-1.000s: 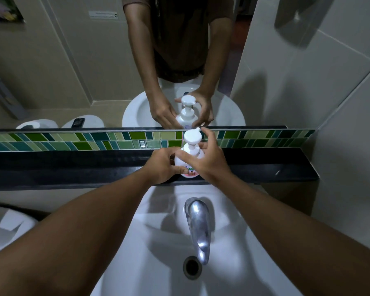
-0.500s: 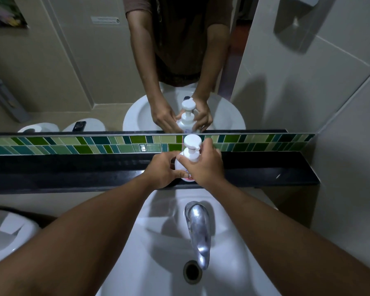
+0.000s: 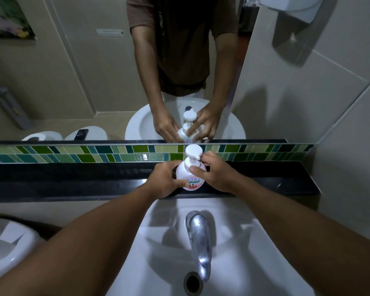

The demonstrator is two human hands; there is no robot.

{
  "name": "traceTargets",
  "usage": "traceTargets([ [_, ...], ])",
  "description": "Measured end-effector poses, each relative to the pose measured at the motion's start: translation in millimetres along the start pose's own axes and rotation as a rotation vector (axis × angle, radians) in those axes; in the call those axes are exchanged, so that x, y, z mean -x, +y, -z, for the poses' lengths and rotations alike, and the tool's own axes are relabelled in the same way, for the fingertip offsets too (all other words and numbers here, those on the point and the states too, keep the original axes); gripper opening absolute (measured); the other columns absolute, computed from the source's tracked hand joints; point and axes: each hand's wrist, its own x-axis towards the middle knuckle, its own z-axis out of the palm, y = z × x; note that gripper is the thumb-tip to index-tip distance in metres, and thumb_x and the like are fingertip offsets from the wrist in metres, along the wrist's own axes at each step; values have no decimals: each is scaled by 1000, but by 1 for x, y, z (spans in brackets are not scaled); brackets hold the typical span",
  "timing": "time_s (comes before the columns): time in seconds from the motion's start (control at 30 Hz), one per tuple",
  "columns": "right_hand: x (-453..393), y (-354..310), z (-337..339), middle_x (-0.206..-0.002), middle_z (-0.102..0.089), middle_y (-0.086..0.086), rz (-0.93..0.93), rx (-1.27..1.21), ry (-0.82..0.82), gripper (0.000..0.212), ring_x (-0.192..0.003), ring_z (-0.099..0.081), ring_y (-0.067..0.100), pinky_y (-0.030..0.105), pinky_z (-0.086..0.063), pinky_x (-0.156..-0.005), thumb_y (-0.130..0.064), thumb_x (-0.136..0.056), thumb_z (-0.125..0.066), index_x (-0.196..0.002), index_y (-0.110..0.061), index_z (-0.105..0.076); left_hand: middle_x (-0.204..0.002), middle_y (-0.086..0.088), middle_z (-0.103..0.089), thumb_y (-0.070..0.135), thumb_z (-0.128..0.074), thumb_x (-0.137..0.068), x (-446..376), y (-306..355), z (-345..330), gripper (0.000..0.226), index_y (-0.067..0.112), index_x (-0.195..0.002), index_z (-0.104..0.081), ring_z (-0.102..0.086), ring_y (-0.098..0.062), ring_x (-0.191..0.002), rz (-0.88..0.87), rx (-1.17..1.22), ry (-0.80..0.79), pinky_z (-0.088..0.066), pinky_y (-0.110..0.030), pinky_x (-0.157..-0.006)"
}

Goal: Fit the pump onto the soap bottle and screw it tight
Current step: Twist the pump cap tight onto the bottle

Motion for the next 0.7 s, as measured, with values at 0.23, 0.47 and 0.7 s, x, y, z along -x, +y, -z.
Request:
traceTargets([
  [0.23, 1, -1, -27, -108, -65, 13, 14, 96, 229, 55, -102, -56, 35, 40, -41, -93, -50, -86, -64, -123, -9, -70, -103, 6, -77, 15, -95, -71, 1, 0, -4, 53, 19, -119, -74, -72, -13, -95, -6, -38, 41, -52, -17, -83],
  [0.47, 8, -10, -51, -108, -62, 17, -104, -24, 418, 47, -108, -57, 32, 42, -50, -97, -41, -91, -76, -127, -12, -69, -110, 0, -79, 23, -96, -69, 1, -3, -9, 57, 20, -121, -73, -73, -19, -98, -3, -47, 89, -56, -32, -91],
  [0.7, 10, -10, -38, -108, -73, 6, -103, -33, 335, 55, -99, -66, 25, 36, -53, -88, -60, -81, -74, -123, -26, -68, -109, 2, -78, 25, -97, -67, 0, 0, -3, 58, 20, -120, -73, -71, -17, -100, -1, -51, 60, -56, -34, -95],
])
